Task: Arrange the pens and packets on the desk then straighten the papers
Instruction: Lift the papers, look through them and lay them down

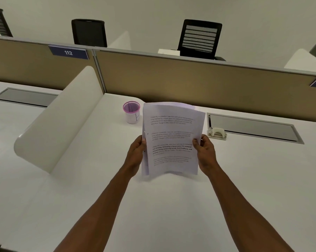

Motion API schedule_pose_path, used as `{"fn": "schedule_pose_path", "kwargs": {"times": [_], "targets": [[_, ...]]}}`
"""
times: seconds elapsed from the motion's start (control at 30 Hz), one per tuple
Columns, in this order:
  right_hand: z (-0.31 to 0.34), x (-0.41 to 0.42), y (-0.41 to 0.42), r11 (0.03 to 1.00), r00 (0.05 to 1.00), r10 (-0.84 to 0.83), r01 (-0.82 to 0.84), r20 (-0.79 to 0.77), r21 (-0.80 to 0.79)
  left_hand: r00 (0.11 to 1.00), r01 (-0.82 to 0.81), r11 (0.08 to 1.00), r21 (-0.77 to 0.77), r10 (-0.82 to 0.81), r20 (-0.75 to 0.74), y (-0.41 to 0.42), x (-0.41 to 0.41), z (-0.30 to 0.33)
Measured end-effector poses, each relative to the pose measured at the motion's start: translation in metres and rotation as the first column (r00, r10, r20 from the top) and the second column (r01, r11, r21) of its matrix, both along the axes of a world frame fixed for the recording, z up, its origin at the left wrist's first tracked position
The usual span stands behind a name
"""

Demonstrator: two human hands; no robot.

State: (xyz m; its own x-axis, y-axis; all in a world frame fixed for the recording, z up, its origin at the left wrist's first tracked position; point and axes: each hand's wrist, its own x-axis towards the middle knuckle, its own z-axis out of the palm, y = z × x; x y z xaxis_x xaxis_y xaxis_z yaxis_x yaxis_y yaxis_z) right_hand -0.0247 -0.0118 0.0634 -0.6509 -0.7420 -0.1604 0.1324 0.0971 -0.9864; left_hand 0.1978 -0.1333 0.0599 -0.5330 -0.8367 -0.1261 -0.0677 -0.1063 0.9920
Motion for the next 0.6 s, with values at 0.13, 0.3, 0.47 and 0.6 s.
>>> {"fn": "schedule_pose_path", "kwargs": {"times": [0.13, 0.3, 0.47, 0.6], "targets": [[-0.002, 0.008, -0.006, 0.999, 0.999, -0.039, 0.039, 0.006, 0.028, 0.999, 0.038, 0.999, 0.011, -0.038, 0.010, 0.009, -0.005, 0.001], [-0.003, 0.012, -0.011, 0.990, 0.988, -0.144, 0.144, 0.062, 0.013, 1.000, 0.016, 0.999, -0.041, -0.015, 0.022, 0.014, -0.010, -0.005], [-0.002, 0.010, -0.011, 0.991, 0.991, -0.133, 0.133, 0.026, -0.024, 0.998, -0.050, 0.997, -0.055, 0.052, 0.040, 0.010, -0.011, -0.005], [0.005, 0.007, -0.012, 0.991, 0.992, -0.127, 0.127, -0.015, -0.036, 1.000, -0.023, 0.999, -0.046, 0.022, -0.012, 0.003, -0.008, 0.004]]}}
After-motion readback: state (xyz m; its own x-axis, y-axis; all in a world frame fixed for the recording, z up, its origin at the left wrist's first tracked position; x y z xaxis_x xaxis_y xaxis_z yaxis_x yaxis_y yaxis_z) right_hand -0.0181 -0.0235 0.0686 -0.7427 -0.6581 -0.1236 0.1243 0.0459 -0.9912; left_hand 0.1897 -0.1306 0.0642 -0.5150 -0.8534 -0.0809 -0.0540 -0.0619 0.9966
